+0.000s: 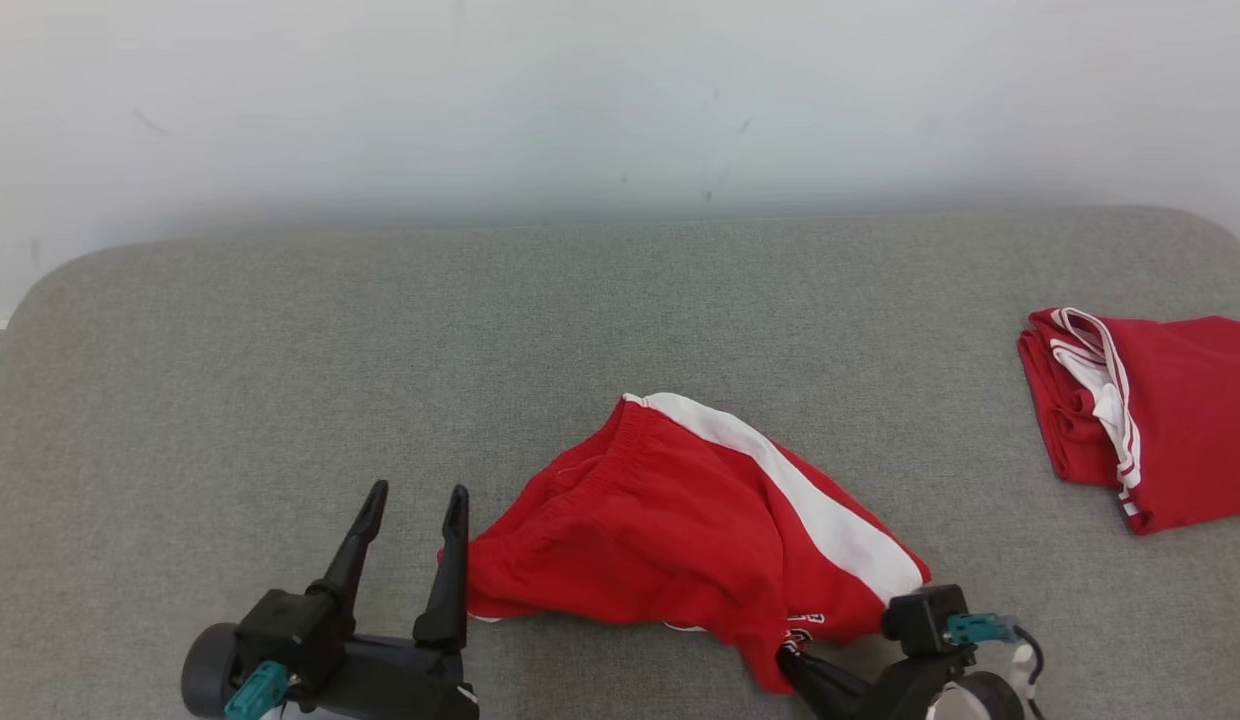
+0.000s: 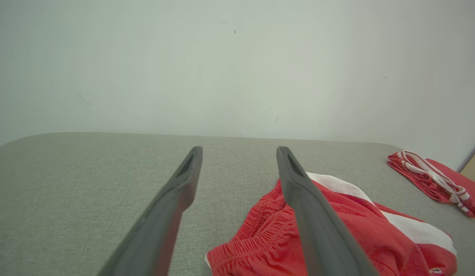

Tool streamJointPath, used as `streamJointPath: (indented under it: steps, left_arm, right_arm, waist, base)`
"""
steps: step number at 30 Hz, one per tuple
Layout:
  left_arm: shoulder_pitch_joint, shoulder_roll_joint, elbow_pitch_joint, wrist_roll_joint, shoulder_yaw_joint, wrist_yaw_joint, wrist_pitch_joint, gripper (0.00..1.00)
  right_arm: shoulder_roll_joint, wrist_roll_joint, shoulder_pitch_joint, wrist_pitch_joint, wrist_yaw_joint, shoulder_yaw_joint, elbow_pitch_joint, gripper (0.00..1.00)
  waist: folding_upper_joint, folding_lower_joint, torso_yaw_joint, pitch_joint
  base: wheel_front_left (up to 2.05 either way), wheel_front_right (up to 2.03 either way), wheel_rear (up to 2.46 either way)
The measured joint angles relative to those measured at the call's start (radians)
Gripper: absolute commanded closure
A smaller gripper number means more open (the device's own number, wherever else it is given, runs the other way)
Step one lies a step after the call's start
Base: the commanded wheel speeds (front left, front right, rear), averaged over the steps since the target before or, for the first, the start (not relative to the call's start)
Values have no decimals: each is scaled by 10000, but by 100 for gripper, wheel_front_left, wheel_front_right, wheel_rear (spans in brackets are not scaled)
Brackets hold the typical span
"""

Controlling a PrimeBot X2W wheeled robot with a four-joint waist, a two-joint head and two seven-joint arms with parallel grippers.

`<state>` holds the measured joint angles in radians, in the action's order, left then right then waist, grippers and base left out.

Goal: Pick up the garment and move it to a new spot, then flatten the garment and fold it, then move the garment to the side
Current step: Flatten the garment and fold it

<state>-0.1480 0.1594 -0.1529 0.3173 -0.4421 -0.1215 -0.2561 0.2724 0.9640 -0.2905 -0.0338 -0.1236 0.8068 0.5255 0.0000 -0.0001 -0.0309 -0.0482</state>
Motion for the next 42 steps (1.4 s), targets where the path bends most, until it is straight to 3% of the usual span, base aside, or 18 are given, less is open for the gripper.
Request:
streamJointPath:
  steps: [5, 6, 7, 20, 30, 36, 42]
  left_arm:
    - [-42, -38, -140, 2, -174, 176, 6, 0]
    - [-61, -36, -188, 2, -209, 232, 25, 0]
    - [-79, -29, -222, 2, -224, 268, 81, 0]
    - [-1731, -176, -1820, 399, -568, 1459, 888, 0]
    - [-2946, -343, -3614, 606, -451, 1747, 1411, 0]
    - [-3384, -336, -4644, 662, -420, 1847, 1603, 0]
    - [-4027, -326, -5601, 662, -502, 2025, 1919, 0]
  right_arm:
    - [548, -92, -12, 130, 0, 25, -58, 100]
    - [619, -165, -15, 159, 0, 23, -52, 57]
    - [658, -228, -22, 163, 0, 10, -59, 0]
    - [1283, 267, 359, -226, 10, -844, -1661, 0]
    - [1028, -372, 353, -1854, 861, -1490, -2803, 0]
    - [882, -899, 363, -2056, 1371, -1718, -3150, 0]
    - [867, -1373, 367, -2130, 1674, -1837, -3432, 0]
  waist:
    - [0, 0, 39, -39]
    - [0, 0, 49, -43]
    - [0, 1, 67, -46]
    - [0, 1, 747, -73]
    - [0, 2, 1739, -266]
    - [0, 2, 2351, -460]
    - [0, 2, 2854, -657]
  base:
    - [0, 0, 0]
    - [0, 0, 0]
    - [0, 0, 0]
    - [0, 0, 0]
    - [0, 0, 0]
    - [0, 0, 0]
    - [0, 0, 0]
